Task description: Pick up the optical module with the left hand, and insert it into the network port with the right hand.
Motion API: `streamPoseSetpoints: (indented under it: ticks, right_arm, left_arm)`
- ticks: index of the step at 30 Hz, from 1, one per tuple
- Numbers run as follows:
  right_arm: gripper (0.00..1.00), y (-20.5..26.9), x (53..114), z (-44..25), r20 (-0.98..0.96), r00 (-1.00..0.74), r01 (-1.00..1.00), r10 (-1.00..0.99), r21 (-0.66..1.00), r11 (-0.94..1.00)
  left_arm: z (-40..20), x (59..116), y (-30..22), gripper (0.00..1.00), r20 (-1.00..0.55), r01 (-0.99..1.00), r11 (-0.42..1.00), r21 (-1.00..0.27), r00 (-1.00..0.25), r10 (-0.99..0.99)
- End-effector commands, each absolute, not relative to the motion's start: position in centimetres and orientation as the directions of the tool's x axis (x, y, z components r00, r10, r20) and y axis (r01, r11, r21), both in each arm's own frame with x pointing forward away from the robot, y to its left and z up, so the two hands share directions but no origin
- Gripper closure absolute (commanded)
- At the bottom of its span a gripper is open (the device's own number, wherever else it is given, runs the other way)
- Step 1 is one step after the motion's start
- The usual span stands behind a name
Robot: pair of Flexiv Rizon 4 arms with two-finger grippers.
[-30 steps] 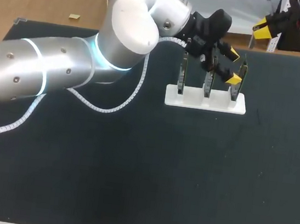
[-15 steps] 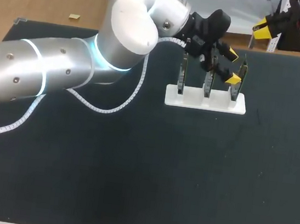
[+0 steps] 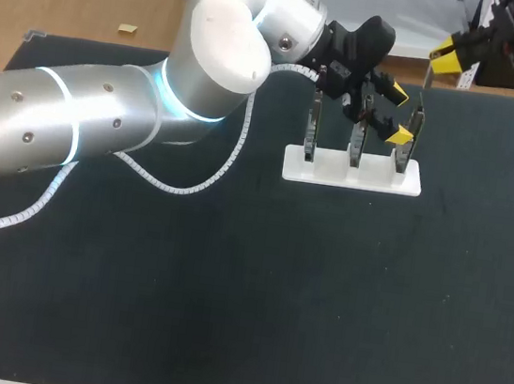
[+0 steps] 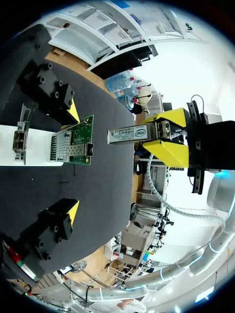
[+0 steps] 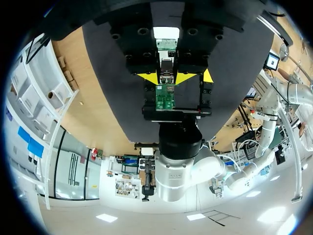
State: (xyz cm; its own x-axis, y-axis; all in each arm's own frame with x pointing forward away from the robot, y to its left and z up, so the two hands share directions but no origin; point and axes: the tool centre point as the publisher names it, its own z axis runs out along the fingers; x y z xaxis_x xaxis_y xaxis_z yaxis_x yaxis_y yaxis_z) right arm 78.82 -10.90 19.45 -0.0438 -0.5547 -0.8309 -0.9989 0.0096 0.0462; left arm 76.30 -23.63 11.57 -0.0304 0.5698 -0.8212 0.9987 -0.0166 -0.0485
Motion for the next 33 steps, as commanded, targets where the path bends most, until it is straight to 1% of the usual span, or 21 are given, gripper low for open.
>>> streamPoseSetpoints:
  ticks: [1, 14, 33]
  right_arm:
    - [1.0, -10.9, 78.9, 19.4, -0.831, -0.044, -0.999, -0.554, 0.048, 0.007]
    - [1.0, -11.4, 77.6, 18.8, -0.839, -0.067, -0.998, -0.541, 0.068, 0.018]
    - [1.0, -11.2, 77.3, 18.6, -0.837, -0.062, -0.998, -0.543, 0.061, 0.021]
  left_arm:
    - [11.6, 76.4, -23.7, 0.0, -0.819, 0.999, -0.016, -0.051, -0.032, 0.574]
    - [11.6, 76.4, -23.7, 0.0, -0.819, 0.999, -0.016, -0.051, -0.032, 0.574]
    - [11.6, 76.4, -23.7, 0.0, -0.819, 0.999, -0.016, -0.051, -0.032, 0.574]
